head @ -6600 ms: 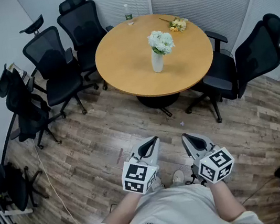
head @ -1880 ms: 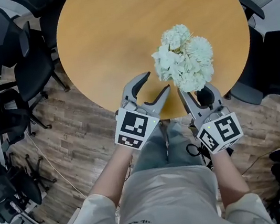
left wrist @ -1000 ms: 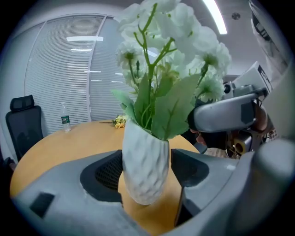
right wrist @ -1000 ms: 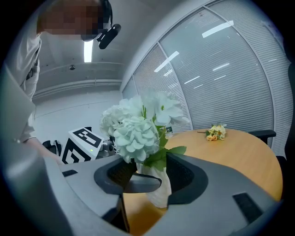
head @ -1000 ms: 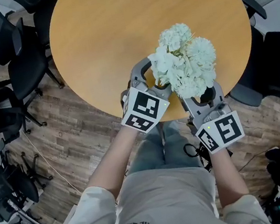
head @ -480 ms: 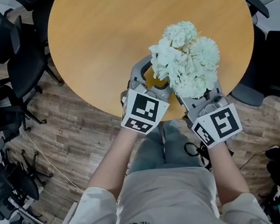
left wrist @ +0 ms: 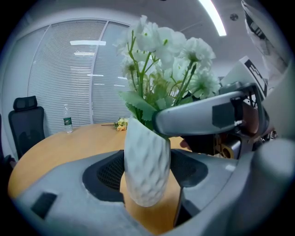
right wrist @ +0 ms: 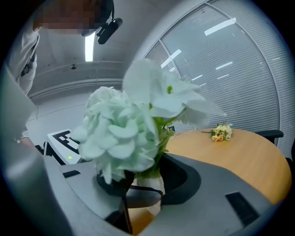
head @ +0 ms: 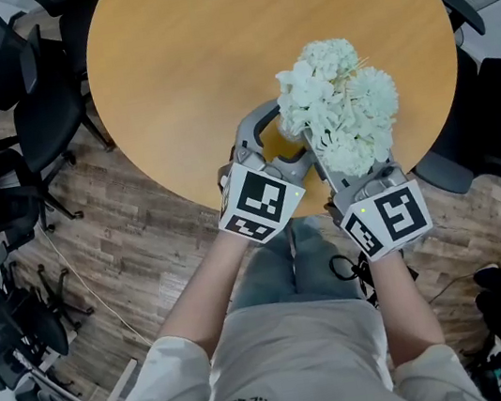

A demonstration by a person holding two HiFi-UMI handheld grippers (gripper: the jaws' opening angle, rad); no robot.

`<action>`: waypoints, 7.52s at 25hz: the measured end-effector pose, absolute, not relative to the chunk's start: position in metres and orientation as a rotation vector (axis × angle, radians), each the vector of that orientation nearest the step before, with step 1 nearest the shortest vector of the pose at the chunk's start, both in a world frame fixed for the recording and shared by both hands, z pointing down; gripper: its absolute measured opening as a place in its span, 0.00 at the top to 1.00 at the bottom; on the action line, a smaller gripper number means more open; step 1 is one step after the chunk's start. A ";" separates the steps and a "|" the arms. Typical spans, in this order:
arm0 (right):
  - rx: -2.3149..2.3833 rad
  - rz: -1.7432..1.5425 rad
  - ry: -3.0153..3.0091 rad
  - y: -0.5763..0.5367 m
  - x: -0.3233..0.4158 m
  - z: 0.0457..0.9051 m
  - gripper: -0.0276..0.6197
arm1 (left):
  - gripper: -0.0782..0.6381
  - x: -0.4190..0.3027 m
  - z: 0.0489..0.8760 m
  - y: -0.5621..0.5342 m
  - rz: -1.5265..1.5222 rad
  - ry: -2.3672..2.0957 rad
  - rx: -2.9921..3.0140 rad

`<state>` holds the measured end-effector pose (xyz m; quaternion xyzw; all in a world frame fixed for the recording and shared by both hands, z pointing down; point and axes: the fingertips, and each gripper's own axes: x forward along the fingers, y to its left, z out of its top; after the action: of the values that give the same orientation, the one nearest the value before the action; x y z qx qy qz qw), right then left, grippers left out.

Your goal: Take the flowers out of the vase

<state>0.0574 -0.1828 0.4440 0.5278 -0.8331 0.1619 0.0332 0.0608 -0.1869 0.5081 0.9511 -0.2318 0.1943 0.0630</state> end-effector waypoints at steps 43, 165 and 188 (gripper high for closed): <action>1.776 0.434 -2.595 -0.168 0.091 0.384 0.88 | 0.45 0.059 0.509 -0.189 0.584 -0.700 2.863; 1.675 0.484 -2.540 -0.083 0.109 0.355 0.88 | 0.81 -0.006 0.396 -0.120 0.453 -0.917 2.736; 1.614 0.454 -2.551 -0.080 0.099 0.344 0.88 | 0.88 0.000 0.377 -0.113 0.434 -0.938 2.753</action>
<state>0.0991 -0.0803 0.3443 0.5282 -0.8348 0.1487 0.0446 0.0000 -0.1135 0.3766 0.9314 -0.3175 0.1468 0.1004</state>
